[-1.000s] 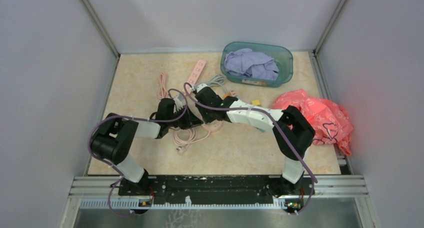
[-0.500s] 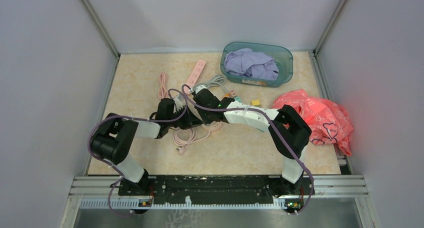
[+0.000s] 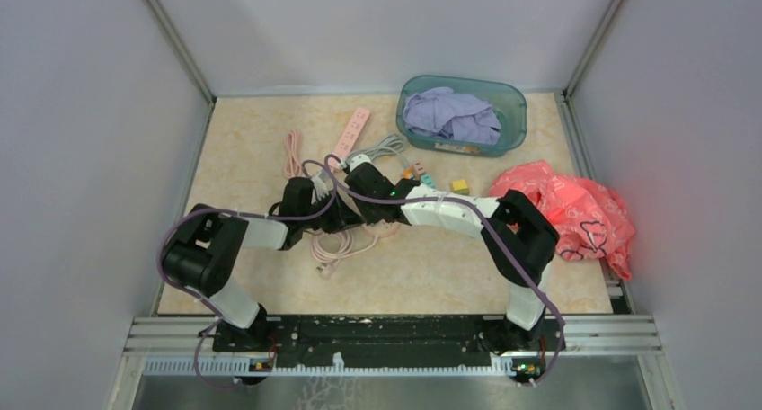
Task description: Insert the plug
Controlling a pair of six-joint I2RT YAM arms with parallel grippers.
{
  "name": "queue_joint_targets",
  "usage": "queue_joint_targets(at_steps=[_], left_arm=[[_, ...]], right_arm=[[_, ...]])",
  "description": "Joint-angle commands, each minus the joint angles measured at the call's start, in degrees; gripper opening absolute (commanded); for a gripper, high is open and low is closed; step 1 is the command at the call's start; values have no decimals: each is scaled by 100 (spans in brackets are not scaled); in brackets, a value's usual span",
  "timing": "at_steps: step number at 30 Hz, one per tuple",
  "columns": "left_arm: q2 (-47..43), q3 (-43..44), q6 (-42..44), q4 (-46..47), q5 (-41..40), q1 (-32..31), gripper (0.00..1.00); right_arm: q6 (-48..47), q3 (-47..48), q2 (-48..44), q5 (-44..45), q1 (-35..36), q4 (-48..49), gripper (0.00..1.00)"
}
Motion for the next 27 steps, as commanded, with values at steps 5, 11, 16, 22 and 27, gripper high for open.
queue_joint_targets(at_steps=[5,11,16,22,27], left_arm=[[-194,-115,13,-27,26,43,33],[-209,-132,-4,-27,20,46,33],[-207,-141,-26,-3,46,42,33],[-297,-123,-57,-56,77,44,33],[-903,-79,42,-502,-87,49,40]], right_arm=[[145,-560,649,-117,68,-564,0],[212,-1056,482,-176,67,-498,0],[284,-1355,486,-422,83,-467,0],[252,-1189,563,-258,114,-453,0],[89,-834,399,142,116,-520,0]])
